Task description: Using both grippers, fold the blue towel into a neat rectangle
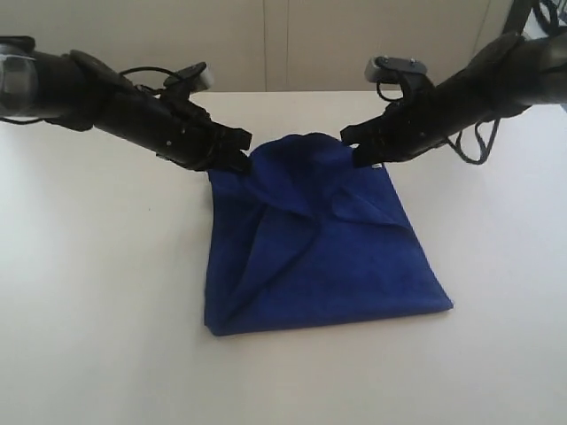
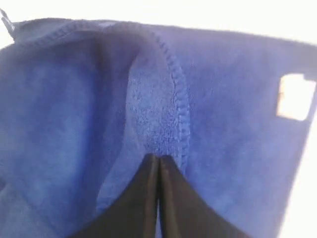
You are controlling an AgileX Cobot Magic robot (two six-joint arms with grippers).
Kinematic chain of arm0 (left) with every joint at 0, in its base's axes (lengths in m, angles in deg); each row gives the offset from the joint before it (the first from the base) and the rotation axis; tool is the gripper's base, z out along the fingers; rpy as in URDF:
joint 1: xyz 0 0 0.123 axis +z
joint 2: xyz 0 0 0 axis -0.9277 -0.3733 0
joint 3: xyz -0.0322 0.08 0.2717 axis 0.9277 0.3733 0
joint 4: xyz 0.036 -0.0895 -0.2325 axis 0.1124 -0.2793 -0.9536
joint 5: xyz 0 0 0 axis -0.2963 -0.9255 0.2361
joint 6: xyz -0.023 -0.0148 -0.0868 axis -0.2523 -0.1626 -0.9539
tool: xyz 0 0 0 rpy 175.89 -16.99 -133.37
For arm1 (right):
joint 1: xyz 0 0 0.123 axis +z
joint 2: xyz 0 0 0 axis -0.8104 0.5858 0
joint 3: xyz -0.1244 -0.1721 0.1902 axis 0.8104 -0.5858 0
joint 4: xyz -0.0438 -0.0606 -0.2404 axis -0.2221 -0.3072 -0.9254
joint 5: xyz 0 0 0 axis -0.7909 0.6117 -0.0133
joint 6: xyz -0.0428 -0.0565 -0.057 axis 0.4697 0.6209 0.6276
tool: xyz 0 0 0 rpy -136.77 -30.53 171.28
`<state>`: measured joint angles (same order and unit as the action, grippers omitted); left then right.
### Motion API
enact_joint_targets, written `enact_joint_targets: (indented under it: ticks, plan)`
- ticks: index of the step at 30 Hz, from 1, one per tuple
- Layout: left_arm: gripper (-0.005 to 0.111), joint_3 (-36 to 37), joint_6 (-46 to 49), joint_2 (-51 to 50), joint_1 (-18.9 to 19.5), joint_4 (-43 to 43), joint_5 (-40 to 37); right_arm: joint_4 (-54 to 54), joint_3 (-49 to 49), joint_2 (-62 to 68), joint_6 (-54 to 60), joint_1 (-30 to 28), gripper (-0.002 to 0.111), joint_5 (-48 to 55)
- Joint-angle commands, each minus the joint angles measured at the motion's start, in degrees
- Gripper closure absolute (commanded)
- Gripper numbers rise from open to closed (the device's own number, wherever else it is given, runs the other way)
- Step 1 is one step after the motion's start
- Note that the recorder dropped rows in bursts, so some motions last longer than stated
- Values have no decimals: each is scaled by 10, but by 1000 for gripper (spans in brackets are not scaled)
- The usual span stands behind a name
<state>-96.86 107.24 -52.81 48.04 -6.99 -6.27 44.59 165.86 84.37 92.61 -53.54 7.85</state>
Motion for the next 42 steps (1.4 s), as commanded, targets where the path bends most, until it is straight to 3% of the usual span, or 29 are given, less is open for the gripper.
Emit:
enact_joint_targets:
  ticks: [1, 7, 14, 21, 27, 31, 42]
  plan:
    - [107, 0, 2, 57, 4, 67, -80, -102, 1, -80, 5, -1, 108, 22]
    - [107, 0, 1, 117, 4, 134, -146, -174, 1, -164, -5, -1, 108, 83]
    - [107, 0, 0, 186, 4, 138, -209, -212, 0, -247, -25, -1, 108, 164]
    - [107, 0, -8, 241, 4, 138, -347, -215, 0, -321, -25, 0, 108, 262]
    - [107, 0, -43, 274, 2, 138, -386, -215, -8, -366, -65, 0, 108, 304]
    - [107, 4, -67, 300, -18, 163, -416, -216, -51, -407, -65, 0, 108, 302]
    - [107, 81, -152, 414, -116, 247, -394, -222, -161, -565, -62, 0, 108, 282]
